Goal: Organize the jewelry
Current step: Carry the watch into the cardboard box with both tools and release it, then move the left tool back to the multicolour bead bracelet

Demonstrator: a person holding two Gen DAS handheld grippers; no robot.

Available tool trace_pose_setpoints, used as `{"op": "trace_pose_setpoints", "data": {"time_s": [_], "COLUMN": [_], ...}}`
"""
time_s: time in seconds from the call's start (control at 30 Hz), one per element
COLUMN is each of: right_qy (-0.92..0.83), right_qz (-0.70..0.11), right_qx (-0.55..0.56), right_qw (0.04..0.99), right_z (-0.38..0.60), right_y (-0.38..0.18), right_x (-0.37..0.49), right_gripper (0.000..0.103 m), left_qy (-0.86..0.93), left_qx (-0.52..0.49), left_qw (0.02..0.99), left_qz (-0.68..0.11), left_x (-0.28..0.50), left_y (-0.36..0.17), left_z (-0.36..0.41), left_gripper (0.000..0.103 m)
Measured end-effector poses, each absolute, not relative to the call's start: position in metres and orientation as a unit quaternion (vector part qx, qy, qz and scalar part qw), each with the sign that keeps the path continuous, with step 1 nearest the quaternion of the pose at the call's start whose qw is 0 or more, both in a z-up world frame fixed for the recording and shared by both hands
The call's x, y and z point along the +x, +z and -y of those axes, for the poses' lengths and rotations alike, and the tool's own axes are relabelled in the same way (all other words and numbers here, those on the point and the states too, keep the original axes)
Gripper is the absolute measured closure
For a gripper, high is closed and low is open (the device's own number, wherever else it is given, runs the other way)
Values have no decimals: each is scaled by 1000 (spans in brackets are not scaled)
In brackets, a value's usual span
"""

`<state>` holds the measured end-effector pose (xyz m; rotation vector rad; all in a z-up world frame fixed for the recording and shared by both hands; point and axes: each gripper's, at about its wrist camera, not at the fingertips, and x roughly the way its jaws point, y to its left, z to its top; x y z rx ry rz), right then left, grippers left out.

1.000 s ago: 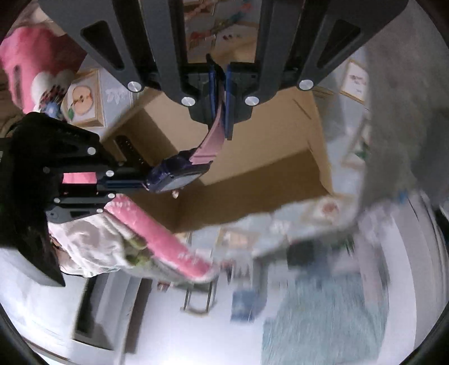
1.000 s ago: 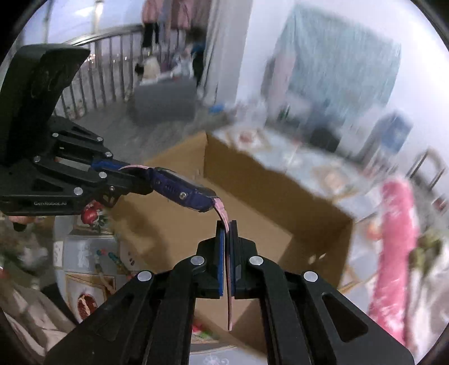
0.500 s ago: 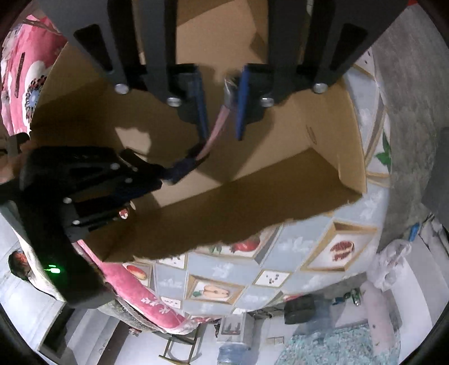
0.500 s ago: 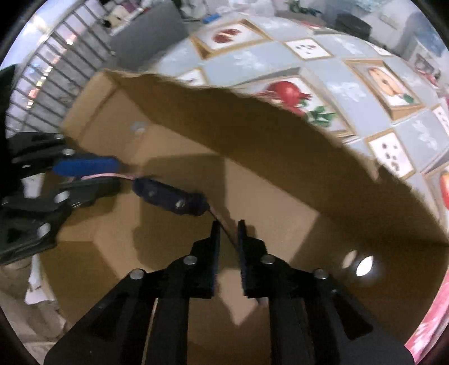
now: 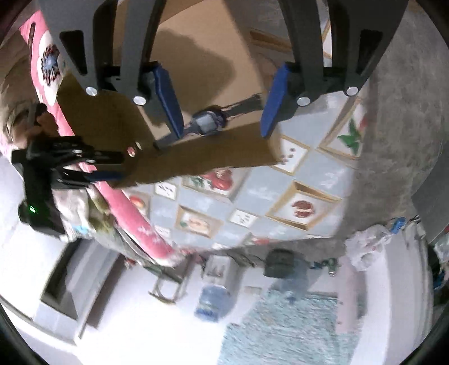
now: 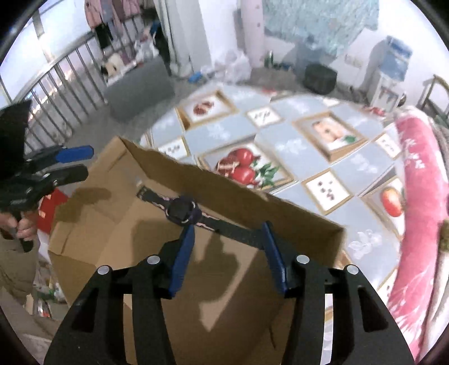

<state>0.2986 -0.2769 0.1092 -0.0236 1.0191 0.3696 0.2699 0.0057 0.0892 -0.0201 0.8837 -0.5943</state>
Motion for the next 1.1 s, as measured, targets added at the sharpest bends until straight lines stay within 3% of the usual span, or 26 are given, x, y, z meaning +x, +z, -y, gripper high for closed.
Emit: {"op": "trace_pose_setpoints", "data": {"time_s": [0.27,0.67,1.1], "right_qy": [163,137,32], "right_qz": [-464,-480,-381], "right_qx": [57,56,79], "right_qw": [869,865,921], "right_z": [299,296,325], "right_y": [112,96,170], "right_x": [306,301,185], "right_gripper": [51,39,17], "left_qy": [-264,-246,-223], "left_qx": [-50,-58,-93], "left_qw": [863,857,888], "left_qz": [-428,-449,-392], "left_x": [268,270,199], "left_y": [70,47,103], "left_z": [-33,-32,-63], "left_gripper": [40,36,32]}}
